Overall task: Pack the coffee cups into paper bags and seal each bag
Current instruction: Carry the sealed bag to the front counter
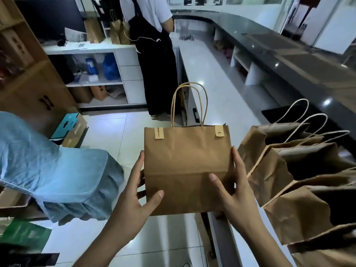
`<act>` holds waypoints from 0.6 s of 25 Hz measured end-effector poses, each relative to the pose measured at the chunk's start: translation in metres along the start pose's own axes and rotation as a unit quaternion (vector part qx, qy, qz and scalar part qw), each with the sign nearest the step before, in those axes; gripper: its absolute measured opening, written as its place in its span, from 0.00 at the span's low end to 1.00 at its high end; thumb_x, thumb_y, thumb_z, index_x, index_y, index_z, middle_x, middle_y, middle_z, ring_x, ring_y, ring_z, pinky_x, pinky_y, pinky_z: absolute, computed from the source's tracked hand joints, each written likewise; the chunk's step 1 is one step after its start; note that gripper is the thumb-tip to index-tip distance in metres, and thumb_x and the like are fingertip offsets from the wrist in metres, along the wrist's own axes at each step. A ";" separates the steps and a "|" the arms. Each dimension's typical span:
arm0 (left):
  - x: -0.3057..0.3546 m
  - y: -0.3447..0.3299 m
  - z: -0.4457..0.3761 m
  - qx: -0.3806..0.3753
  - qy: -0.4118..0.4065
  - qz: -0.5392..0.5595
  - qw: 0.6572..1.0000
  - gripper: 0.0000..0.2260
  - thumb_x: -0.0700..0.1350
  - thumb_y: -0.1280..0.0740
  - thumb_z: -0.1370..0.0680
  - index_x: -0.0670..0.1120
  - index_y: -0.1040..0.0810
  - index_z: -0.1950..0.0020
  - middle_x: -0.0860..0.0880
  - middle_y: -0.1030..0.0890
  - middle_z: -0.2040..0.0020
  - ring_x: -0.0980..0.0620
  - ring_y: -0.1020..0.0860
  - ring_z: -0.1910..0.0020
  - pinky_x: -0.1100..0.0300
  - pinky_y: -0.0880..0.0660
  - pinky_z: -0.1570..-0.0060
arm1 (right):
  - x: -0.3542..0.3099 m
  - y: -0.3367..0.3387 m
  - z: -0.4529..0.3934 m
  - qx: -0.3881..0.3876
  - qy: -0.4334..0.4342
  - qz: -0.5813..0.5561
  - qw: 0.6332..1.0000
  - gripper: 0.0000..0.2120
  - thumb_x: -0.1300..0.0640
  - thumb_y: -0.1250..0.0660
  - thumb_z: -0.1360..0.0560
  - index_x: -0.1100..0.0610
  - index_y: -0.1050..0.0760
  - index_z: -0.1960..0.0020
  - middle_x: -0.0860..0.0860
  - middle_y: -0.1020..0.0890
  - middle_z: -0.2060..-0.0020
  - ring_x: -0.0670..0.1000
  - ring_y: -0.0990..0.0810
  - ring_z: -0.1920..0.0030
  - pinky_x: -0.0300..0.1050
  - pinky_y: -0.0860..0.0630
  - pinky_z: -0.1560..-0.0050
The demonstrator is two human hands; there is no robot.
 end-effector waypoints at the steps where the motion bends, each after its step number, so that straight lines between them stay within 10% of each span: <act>1: 0.000 -0.002 -0.015 0.002 0.000 0.001 1.000 0.41 0.57 0.28 0.28 0.77 0.49 0.24 0.74 0.27 0.35 0.68 0.25 0.36 0.69 0.24 0.46 | 0.001 0.000 -0.016 -0.001 0.002 -0.002 1.000 0.40 0.39 0.29 0.26 0.28 0.48 0.22 0.30 0.36 0.24 0.34 0.37 0.25 0.48 0.31 0.26; 15: 0.006 -0.025 -0.246 -0.077 -0.051 0.029 0.995 0.43 0.58 0.27 0.31 0.75 0.48 0.23 0.65 0.24 0.32 0.64 0.24 0.36 0.58 0.24 0.43 | 0.010 0.004 -0.200 0.097 0.012 0.026 0.995 0.41 0.35 0.29 0.27 0.33 0.47 0.20 0.25 0.38 0.26 0.29 0.39 0.26 0.22 0.38 0.34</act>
Point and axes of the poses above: each hand's wrist, its own z-axis away from the middle knuckle, its own y-axis out of the back of the hand, x = y × z, the point moved 1 cm from there along -z, towards the middle knuckle
